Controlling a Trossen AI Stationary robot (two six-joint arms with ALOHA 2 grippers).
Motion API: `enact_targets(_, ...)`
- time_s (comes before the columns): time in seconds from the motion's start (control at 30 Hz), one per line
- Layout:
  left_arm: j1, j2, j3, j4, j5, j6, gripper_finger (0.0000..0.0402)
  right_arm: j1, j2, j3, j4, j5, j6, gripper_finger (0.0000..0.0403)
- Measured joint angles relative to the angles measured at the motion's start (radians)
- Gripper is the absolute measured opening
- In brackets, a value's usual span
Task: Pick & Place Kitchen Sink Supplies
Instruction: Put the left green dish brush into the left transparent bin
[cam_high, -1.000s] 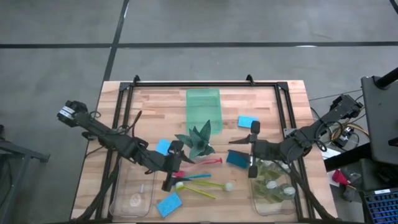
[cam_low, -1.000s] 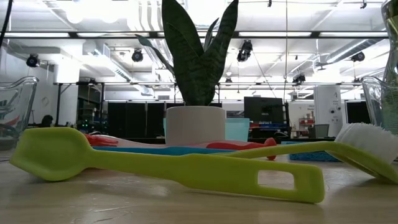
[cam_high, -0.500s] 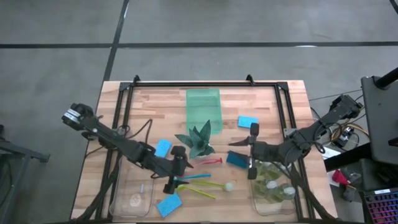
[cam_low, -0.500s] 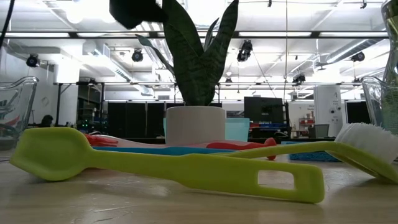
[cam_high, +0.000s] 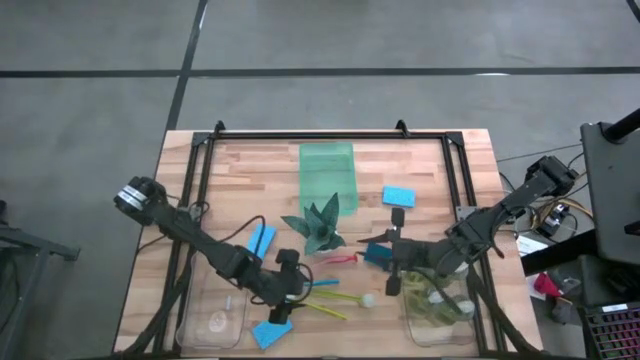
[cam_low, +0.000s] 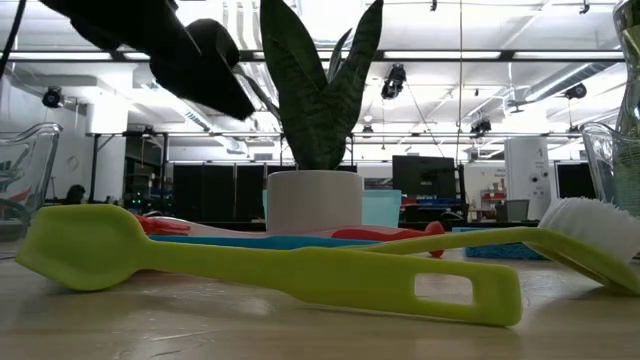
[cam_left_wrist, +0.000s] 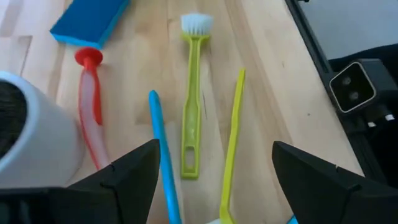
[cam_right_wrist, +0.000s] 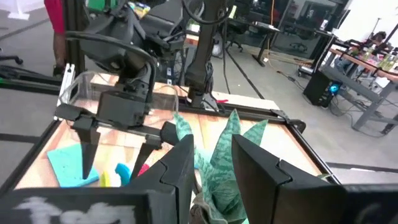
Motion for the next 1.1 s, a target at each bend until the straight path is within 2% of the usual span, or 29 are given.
enact_targets(0.33,-0.019,0.097,0.0,0.04,-0.005,-0.069,0.03,0.0,0.011,0.0,0.04,0.003,-0.023,0.0114)
enact_targets(0.77,-0.067,0.173,0.001,0.073,-0.03,-0.141,0.03,-0.002,0.017,0.0,0.042,0.003,-0.031,0.0093)
enact_targets(1.1,-0.07,0.219,0.001,0.073,-0.037,-0.167,0.03,-0.004,0.017,0.0,0.044,0.003,-0.031,0.0096)
